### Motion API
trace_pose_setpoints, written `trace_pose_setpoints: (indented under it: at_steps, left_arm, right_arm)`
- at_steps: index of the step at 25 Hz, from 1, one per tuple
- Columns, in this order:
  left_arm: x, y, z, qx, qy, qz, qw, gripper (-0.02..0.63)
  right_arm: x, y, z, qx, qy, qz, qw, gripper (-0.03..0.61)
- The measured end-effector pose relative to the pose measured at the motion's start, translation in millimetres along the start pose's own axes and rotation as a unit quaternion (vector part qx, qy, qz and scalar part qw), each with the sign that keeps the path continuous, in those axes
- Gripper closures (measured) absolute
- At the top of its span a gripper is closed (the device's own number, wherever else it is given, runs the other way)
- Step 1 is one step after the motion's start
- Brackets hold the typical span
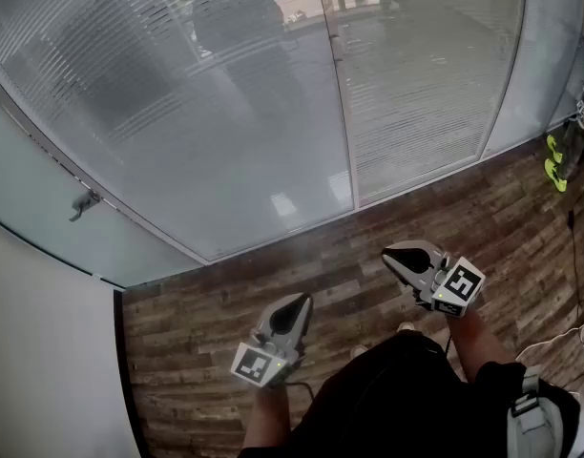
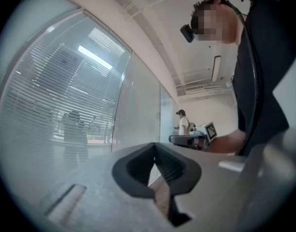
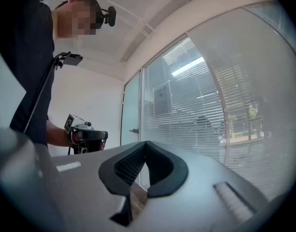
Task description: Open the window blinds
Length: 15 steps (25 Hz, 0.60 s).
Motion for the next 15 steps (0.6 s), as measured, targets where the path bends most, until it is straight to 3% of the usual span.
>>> trace_pose_setpoints:
  at_steps: [15]
  left_arm:
    - [-6.4,0.0,0.4,0.010,0.015,-0.008,0.9998,0.609]
  right_arm:
    - [-4.4,5.5,-15.6,0.015,0.002,-0.005,1.000,0.572]
Point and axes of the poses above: the fingertips, and each gripper's own axes: z backward along the fingers, y to its left, x out of its top, the point moved 8 cm from there along z, backward along the fingers, and after that the axes turned 1 degree about -y, right-handed, at the moved point
